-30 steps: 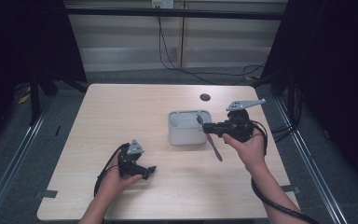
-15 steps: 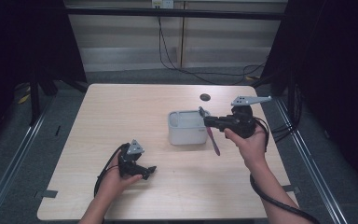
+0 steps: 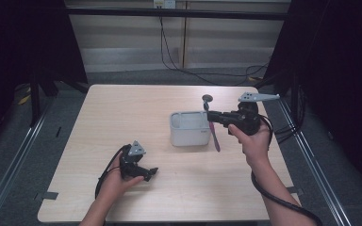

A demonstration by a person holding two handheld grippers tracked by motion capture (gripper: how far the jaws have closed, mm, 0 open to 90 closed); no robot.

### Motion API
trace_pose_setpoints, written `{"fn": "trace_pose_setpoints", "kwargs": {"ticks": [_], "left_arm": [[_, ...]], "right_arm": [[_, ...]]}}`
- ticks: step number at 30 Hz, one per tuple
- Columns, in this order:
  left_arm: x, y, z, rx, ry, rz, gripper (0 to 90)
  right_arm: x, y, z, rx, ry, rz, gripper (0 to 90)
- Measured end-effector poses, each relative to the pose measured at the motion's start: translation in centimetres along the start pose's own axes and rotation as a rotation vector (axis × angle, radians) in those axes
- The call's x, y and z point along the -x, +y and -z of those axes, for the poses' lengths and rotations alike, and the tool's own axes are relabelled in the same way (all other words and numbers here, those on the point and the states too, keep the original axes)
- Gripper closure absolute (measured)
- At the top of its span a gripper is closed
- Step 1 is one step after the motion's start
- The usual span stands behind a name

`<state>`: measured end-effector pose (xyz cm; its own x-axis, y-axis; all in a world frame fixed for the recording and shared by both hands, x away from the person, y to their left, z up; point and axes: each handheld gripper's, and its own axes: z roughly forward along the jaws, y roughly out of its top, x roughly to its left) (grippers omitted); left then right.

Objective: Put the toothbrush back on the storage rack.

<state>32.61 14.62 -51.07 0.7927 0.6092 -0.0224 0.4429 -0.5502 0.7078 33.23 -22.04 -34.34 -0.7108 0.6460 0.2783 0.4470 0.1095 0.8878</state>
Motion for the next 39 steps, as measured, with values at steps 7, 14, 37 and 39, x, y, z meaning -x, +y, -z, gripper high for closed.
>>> {"fn": "trace_pose_setpoints", "kwargs": {"ticks": [7,14,37,39], "left_arm": [[0.0,0.0,0.0,0.001,0.002,0.001,3.9],[0.0,0.0,0.0,-0.001,0.002,-0.002,3.9],[0.0,0.0,0.0,0.0,0.002,0.0,3.9],[0.0,0.0,0.0,0.005,0.003,0.003,3.9]], "right_arm": [[0.3,0.4,0.2,0.029,-0.006,-0.004,84.8],[0.4,0.9,0.2,0.052,-0.002,-0.01,84.8],[0.2,2.4,-0.4,0.132,-0.021,0.002,84.7],[0.4,2.6,-0.5,0.144,-0.024,0.002,84.8]]}}
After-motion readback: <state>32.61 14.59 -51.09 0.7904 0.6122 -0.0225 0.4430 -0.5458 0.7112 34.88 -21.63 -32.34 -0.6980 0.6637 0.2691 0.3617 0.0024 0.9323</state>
